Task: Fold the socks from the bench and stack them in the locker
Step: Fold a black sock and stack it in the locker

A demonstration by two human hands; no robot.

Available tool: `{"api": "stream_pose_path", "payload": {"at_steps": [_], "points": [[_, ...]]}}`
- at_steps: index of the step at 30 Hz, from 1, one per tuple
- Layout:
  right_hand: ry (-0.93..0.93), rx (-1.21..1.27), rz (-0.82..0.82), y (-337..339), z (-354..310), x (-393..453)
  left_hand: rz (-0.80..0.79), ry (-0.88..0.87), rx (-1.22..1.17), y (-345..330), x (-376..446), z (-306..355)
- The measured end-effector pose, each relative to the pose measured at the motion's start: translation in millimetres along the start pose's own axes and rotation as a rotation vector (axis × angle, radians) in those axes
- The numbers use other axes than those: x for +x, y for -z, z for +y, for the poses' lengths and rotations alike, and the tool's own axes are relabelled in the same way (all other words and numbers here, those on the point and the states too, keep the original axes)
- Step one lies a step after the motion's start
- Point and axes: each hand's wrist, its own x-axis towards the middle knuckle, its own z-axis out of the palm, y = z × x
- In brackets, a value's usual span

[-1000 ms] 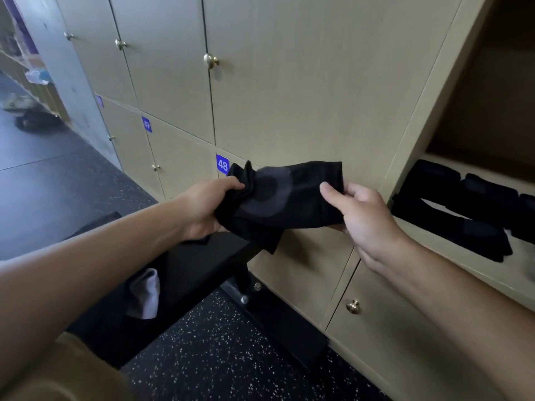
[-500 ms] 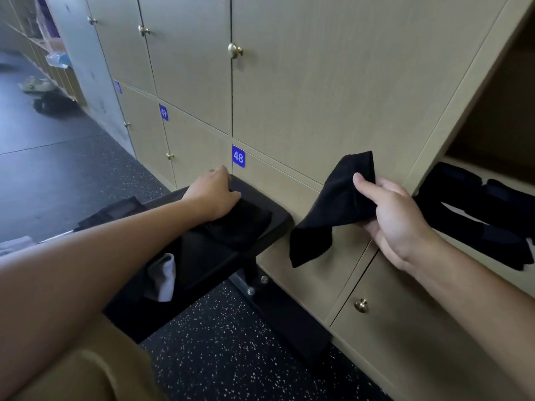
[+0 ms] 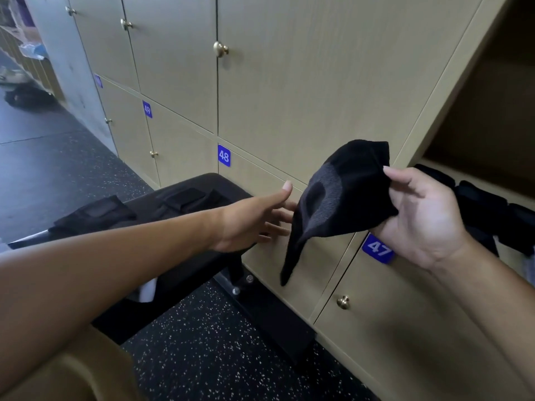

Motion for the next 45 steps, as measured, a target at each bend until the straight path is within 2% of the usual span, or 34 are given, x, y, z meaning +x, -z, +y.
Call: {"api": "stream_pose_path", "payload": {"at_steps": [5, 8, 12, 15, 18, 21, 23, 26, 34, 45], "points": [[-0.006, 0.026, 0.022, 14, -12, -11, -0.232, 0.003, 0.131, -2, -2, -3], [0.007, -0.015, 0.041, 26, -20, -19, -0.398, 0.103, 0.161, 2, -7, -2], [0.029, -0.127, 0.100, 40, -27, -32, -0.458, 0.170, 0.317, 0, -13, -1], [0.055, -0.334, 0.184, 46, -31, -42, -0.363, 0.168, 0.329, 1, -17, 7], [0.095, -0.648, 0.299, 54, -33, -50, -0.245, 0.118, 0.275, 9, -21, 13], [0.133, -1.013, 0.263, 60, -29, -56, -0.115, 0.046, 0.187, 16, -22, 17], [0.150, -1.102, 0.272, 58, -24, -60, -0.046, 0.019, 0.128, 16, -23, 20], [0.147, -1.115, 0.287, 53, -18, -61, -0.010, -0.038, 0.082, 6, -23, 29], [0.062, -0.944, 0.258, 39, -4, -59, 0.101, -0.162, 0.086, -54, -14, 43], [0.063, -0.845, 0.303, 37, 7, -55, 0.170, -0.217, 0.086, -112, 3, 41]]}}
